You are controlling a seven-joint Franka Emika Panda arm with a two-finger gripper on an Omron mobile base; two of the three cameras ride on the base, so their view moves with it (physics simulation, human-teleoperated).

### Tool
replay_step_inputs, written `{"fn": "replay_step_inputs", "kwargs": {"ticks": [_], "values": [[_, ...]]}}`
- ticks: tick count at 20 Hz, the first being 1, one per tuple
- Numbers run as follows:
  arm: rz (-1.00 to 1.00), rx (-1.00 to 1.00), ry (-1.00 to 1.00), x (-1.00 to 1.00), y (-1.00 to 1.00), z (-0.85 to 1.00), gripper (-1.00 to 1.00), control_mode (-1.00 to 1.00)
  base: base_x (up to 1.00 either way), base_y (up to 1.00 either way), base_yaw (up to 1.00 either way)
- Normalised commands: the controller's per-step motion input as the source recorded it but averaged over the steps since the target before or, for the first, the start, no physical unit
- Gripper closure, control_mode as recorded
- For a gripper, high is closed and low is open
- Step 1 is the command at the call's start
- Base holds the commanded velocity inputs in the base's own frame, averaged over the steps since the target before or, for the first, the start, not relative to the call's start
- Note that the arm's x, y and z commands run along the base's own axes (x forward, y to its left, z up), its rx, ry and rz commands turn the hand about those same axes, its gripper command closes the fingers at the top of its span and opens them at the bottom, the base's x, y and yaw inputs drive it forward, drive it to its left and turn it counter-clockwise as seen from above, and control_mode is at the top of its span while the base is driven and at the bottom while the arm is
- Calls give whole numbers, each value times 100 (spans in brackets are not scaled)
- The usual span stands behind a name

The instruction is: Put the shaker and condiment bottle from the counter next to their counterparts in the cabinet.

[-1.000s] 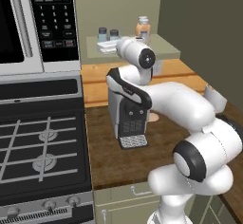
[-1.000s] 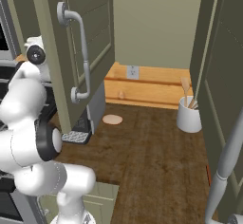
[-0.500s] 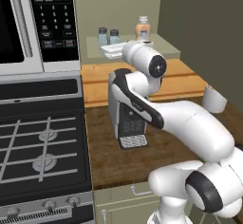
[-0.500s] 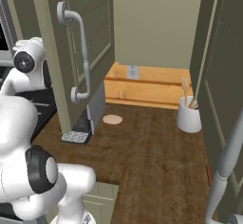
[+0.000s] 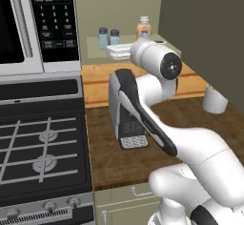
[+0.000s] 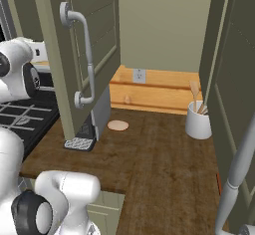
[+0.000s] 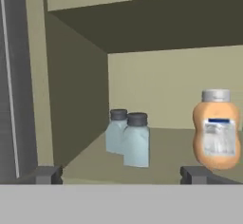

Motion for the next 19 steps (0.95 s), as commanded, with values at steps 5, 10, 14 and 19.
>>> {"fn": "replay_step_inputs", "kwargs": {"ticks": [5, 10, 14, 19], "values": [[-7, 0, 4, -100, 0, 0, -100, -100, 0, 0, 0], [-5, 0, 4, -100, 0, 0, -100, -100, 0, 0, 0], [-4, 0, 4, -97, 0, 0, -100, -100, 0, 0, 0], [-3, 0, 4, -93, 0, -6, -100, -100, 0, 0, 0]]}}
